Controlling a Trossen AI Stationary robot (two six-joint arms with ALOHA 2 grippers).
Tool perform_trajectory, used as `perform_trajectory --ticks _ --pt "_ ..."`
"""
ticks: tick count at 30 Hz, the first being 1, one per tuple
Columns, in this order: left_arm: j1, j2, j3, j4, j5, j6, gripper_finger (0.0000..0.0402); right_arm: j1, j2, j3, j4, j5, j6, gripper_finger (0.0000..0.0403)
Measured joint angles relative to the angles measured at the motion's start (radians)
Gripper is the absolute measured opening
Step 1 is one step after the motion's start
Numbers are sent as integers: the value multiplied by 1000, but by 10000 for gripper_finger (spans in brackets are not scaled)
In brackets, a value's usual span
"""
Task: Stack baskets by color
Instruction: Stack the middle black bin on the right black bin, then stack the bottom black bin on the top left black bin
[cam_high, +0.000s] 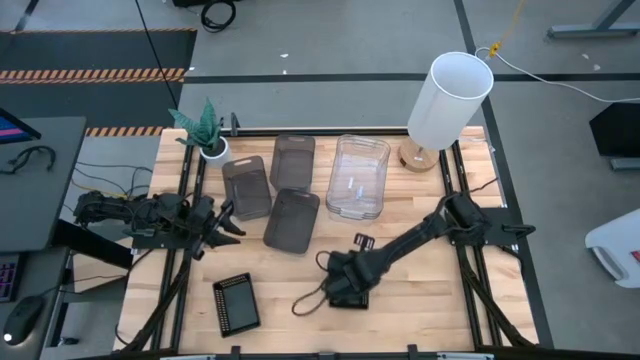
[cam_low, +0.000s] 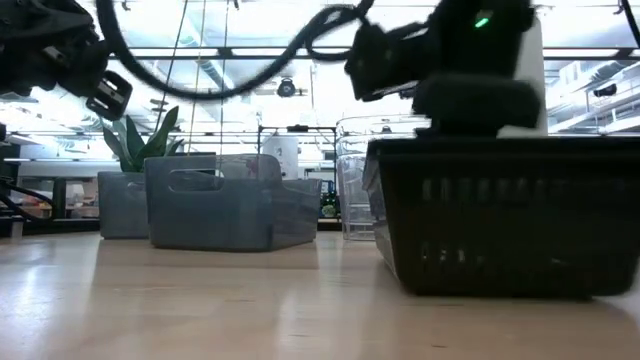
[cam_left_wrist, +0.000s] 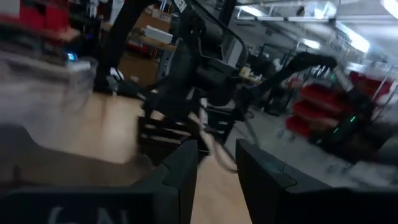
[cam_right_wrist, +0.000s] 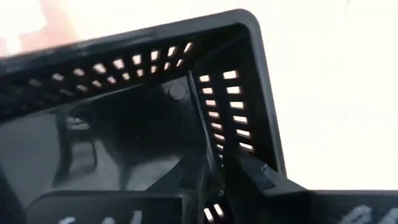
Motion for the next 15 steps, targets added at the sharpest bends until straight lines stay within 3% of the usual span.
perform_trajectory --ticks 5,10,15 --pt "0 0 0 -1 0 -213 117 -14 -71 0 34 31 -87 52" --pt "0 0 8 -36 13 -230 117 -7 -187 -18 166 79 -270 43" --pt "0 0 10 -37 15 -224 117 -7 -363 -216 466 80 -413 20"
